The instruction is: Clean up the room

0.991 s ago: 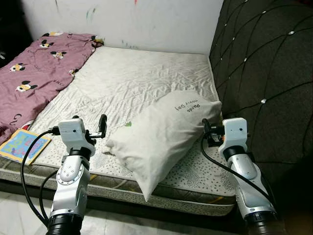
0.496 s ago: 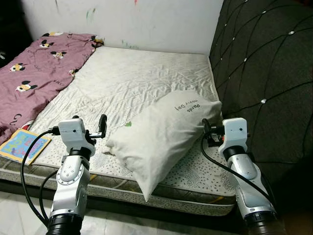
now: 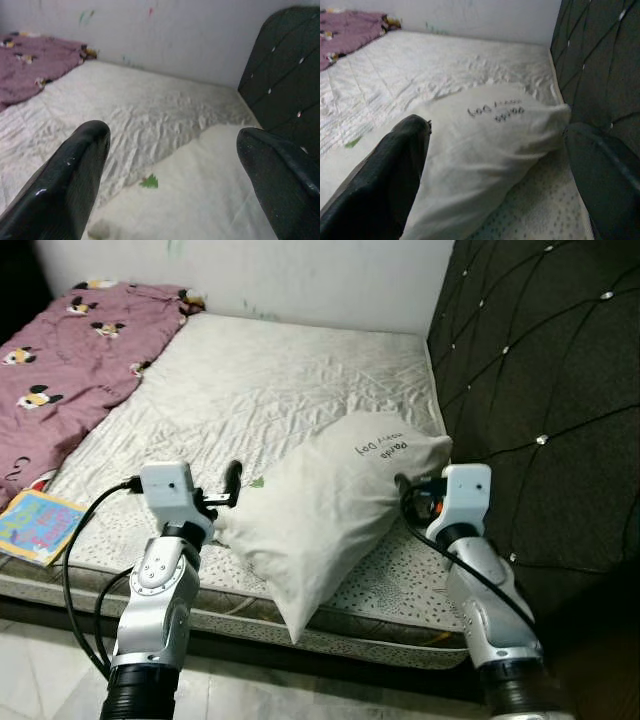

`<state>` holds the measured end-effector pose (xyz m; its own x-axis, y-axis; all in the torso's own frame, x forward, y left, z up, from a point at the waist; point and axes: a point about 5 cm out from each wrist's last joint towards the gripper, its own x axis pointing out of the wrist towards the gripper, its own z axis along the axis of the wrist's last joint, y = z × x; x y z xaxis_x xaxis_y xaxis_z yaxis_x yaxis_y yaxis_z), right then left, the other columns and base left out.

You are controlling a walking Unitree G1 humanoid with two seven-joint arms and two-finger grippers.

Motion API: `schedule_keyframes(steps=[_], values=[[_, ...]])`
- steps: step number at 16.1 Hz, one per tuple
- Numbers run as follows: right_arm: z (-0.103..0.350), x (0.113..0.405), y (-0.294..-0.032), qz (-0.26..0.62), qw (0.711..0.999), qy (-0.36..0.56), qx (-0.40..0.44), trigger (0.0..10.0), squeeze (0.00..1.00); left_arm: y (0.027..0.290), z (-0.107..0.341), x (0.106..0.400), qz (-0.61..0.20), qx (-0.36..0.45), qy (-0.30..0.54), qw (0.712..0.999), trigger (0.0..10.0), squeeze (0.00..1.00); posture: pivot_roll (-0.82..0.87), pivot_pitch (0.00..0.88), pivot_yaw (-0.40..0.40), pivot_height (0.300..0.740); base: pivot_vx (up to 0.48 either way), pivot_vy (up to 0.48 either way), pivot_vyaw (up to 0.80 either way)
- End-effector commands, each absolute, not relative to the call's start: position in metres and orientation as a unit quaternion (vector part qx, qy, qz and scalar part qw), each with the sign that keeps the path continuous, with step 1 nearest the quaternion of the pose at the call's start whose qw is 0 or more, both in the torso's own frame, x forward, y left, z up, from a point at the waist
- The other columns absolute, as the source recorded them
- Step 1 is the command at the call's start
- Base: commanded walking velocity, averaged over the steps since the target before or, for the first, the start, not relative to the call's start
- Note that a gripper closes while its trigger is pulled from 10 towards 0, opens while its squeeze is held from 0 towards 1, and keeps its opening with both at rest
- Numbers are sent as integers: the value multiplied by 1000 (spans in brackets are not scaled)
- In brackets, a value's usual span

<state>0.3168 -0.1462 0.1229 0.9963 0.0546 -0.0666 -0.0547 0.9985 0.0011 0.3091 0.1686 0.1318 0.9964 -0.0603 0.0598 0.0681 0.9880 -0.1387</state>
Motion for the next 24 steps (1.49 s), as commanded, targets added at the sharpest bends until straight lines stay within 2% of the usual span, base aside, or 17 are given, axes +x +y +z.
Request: schedule_keyframes(steps=[1,2,5,12,14,24], values=[[128,315,-147,19,999,27,-13,10000,0,167,133,307,-34,-65,-23,997,10000,0,-48,87,-35,740,0,0,0],[128,312,-150,10,999,28,-35,10000,0,166,132,305,-39,-69,-22,997,10000,0,-51,89,-36,740,0,0,0],[133,290,-168,6,1000,8,13,10000,0,164,126,292,-70,-65,-17,995,10000,0,-55,93,-38,740,0,0,0],[130,291,-161,9,999,27,16,10000,0,166,129,294,-61,-88,-19,994,10000,0,-53,89,-38,740,0,0,-686],[130,290,-161,15,999,26,19,10000,0,169,129,294,-59,-91,-17,994,10000,0,-50,89,-37,740,0,0,0],[128,292,-161,7,999,32,16,10000,0,167,133,299,-58,-97,-24,993,10000,0,-57,106,-34,740,0,439,0]])
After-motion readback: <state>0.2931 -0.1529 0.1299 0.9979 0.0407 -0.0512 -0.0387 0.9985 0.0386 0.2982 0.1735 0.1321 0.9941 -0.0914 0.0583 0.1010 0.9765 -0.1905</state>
